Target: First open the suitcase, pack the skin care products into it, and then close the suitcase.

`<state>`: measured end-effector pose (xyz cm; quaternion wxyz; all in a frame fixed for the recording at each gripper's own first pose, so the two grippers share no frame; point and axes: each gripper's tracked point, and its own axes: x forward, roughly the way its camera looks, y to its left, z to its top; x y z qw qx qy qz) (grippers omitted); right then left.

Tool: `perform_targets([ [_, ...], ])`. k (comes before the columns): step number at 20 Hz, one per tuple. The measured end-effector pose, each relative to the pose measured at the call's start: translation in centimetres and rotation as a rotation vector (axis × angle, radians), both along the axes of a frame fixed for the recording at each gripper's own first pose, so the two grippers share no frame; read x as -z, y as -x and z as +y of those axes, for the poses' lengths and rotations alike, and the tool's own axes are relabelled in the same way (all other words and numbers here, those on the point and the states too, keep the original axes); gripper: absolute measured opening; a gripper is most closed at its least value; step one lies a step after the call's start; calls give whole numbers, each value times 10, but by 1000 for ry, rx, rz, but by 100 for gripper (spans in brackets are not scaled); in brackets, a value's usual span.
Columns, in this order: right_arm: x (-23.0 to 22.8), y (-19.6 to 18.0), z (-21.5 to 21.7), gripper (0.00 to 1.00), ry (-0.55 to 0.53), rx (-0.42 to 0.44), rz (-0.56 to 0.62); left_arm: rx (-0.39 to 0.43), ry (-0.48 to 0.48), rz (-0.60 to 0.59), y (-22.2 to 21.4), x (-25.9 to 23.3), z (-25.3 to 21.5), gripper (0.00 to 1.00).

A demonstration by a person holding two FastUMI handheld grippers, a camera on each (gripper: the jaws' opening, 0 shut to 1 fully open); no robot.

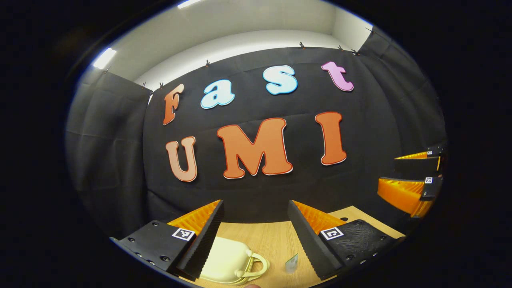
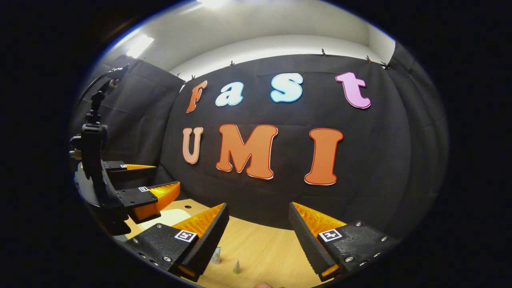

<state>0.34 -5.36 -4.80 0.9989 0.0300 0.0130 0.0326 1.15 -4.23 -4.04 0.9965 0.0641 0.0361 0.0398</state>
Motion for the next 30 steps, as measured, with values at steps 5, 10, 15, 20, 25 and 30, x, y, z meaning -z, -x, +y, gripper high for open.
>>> perform_targets([
  [5, 12, -2, -33, 95, -27, 50, 19, 40, -160, 118, 0, 60, -14, 98],
  [10, 20, 4, -63, 95, -44, 93, 39, 62, -411, 334, -1, 172, -6, 97],
  [15, 26, 17, -79, 95, -6, 159, 41, 154, -641, 505, 2, 261, 19, 96],
  [20, 34, 20, -86, 95, 8, 185, 65, 204, -850, 594, 7, 311, 37, 95],
  [25, 29, 10, -72, 95, 1, 161, 59, 248, -1031, 629, -4, 344, 44, 71],
  [30, 22, 10, -60, 95, 37, 145, 45, 254, -1087, 582, -22, 349, 56, 20],
])
